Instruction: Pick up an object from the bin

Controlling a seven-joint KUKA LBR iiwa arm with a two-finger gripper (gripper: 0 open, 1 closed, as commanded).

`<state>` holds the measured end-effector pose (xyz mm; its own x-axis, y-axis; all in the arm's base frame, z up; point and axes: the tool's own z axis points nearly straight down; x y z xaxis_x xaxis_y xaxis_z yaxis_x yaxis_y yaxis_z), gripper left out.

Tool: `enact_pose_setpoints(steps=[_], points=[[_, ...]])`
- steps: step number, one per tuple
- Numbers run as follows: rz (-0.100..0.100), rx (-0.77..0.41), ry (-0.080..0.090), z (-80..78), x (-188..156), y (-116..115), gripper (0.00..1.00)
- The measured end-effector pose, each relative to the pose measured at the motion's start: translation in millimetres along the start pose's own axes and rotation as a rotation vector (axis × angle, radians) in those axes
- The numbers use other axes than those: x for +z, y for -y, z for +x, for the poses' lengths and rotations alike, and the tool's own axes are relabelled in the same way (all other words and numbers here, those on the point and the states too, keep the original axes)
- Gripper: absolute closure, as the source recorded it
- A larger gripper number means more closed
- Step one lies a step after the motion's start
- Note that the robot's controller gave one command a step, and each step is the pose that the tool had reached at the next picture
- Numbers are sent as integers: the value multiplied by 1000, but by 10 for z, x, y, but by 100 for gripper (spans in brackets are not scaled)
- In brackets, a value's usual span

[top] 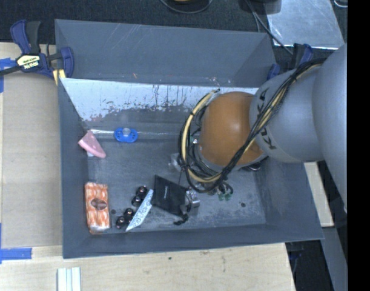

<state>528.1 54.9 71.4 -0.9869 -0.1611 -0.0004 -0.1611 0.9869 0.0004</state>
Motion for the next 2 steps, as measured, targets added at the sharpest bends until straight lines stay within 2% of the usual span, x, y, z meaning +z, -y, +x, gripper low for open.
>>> enact_pose_setpoints(steps=[1,2], points=[[0,-70,8,-67,0,-157,0],[0,-84,2,122,8,-232,0]])
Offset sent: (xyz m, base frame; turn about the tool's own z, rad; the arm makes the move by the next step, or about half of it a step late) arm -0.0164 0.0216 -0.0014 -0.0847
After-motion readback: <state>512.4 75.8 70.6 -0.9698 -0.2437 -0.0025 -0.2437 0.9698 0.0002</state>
